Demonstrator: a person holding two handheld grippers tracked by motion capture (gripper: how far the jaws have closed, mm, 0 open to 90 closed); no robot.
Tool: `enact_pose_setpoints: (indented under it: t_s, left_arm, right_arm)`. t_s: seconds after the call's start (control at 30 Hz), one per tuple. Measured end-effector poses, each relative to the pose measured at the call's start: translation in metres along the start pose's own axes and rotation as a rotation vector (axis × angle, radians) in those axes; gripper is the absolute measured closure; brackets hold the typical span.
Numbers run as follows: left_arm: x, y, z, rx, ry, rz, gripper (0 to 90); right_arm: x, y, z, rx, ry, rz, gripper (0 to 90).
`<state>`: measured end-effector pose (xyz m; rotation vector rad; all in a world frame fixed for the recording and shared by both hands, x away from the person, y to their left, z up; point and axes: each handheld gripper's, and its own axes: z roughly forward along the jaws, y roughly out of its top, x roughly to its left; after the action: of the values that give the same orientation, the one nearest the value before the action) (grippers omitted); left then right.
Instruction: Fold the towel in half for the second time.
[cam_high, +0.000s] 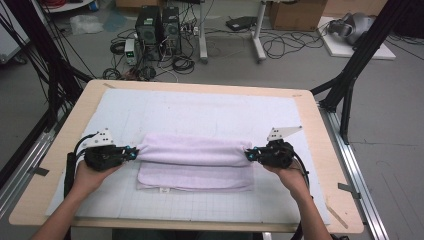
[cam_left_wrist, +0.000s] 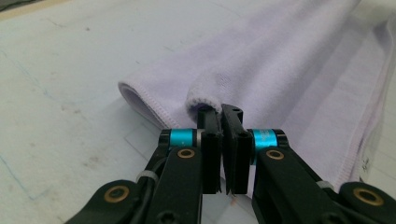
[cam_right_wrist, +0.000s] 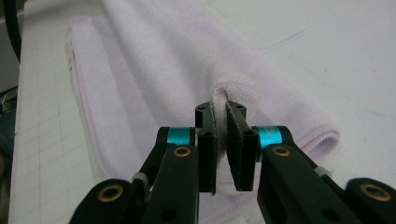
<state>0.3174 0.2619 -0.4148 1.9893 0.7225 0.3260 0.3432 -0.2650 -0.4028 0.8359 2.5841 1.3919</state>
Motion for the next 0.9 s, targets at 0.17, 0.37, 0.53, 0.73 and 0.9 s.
enact_pose_setpoints:
  t_s: [0.17, 0.37, 0.53, 0.73, 0.9]
  left_arm:
    - [-0.005, -0.011, 0.004, 0.029, -0.011, -0.014, 85.7]
    - [-0.006, -0.015, 0.007, 0.048, -0.014, -0.019, 85.3]
    - [-0.006, -0.016, 0.008, 0.065, -0.031, -0.021, 81.3]
    - [-0.004, -0.014, 0.002, 0.074, -0.043, -0.033, 59.9]
    - [-0.003, -0.003, -0.004, 0.063, -0.053, -0.026, 48.1]
  right_arm:
    - [0.002, -0.014, 0.003, 0.016, 0.005, 0.015, 82.4]
    - [0.001, -0.023, 0.003, 0.017, 0.005, 0.024, 82.2]
    - [-0.001, -0.027, 0.001, 0.013, -0.001, 0.036, 78.5]
    - [-0.002, -0.026, -0.006, -0.008, 0.000, 0.043, 65.5]
    - [-0.001, -0.013, -0.016, -0.036, -0.024, 0.036, 57.5]
